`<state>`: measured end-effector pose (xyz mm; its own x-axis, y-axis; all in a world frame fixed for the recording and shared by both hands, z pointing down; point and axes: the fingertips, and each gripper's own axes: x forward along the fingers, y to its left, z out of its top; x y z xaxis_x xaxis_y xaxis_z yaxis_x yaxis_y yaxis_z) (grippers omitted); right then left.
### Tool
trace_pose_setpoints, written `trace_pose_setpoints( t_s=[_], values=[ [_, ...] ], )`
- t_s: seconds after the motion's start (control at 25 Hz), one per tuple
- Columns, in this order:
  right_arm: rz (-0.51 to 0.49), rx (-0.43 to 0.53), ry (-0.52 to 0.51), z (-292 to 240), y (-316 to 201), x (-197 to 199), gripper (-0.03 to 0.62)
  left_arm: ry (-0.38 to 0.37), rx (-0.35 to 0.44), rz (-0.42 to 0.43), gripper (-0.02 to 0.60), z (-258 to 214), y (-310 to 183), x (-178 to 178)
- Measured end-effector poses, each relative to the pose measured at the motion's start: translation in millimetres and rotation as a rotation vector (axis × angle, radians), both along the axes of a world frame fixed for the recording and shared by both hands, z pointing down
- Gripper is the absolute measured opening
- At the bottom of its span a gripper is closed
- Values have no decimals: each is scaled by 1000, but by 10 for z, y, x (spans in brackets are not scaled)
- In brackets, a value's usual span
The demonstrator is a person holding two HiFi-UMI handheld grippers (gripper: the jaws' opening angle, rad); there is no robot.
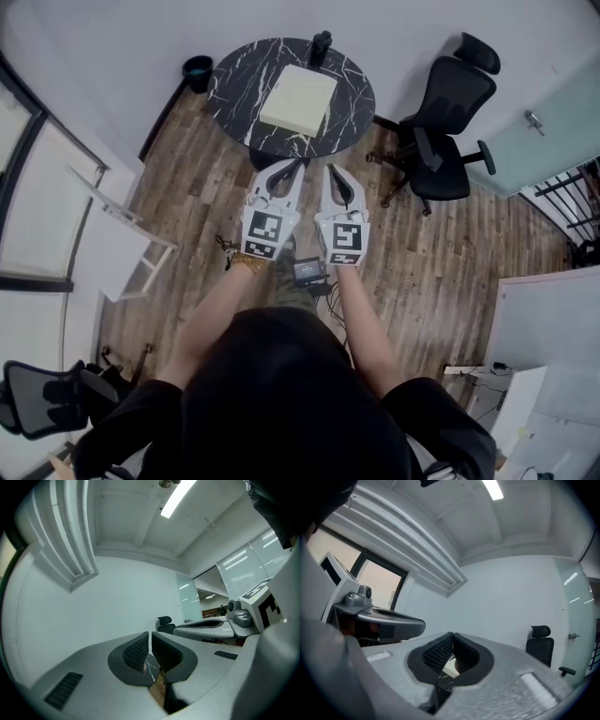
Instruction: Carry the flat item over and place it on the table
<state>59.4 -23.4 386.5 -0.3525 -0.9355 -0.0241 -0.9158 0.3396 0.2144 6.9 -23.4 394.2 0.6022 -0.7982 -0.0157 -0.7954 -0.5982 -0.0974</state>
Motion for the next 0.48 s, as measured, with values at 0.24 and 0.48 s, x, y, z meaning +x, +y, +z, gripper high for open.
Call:
trace_pose_setpoints(
  t_s=[0.24,0.48],
  values=[
    [3,51,5,-134,155,26,0,-2,57,-6,15,-146,124,9],
    [17,134,13,-346,252,30,0,-4,105,-23,15,-296,153,-39]
  ],
)
